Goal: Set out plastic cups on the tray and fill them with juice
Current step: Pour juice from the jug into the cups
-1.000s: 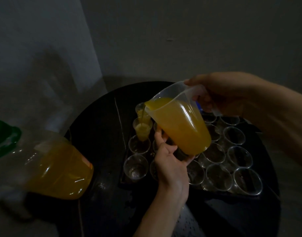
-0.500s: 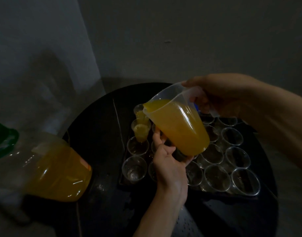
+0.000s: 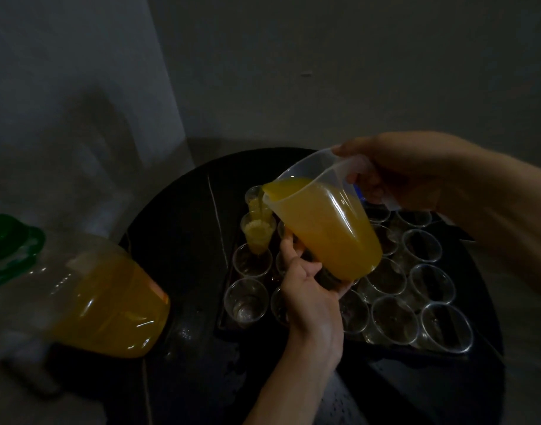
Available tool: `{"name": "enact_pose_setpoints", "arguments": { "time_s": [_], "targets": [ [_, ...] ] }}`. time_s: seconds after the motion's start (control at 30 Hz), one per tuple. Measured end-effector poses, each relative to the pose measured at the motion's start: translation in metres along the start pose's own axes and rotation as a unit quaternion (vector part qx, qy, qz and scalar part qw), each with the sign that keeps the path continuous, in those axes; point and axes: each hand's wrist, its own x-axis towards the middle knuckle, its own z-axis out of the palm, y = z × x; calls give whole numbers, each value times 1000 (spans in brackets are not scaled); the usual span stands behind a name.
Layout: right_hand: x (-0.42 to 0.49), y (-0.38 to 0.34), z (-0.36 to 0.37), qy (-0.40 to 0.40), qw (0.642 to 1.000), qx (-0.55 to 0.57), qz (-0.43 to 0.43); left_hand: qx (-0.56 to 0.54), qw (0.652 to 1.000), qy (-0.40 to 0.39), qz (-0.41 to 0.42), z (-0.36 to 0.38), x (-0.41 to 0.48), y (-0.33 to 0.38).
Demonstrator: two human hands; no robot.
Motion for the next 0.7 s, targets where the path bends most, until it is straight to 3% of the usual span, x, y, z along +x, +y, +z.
{"name": "enact_pose_setpoints", "arguments": {
  "time_s": [0.7],
  "targets": [
    [-25, 12, 2, 40, 999, -8, -35, 47, 998, 8, 44, -5, -11, -2]
  ]
}}
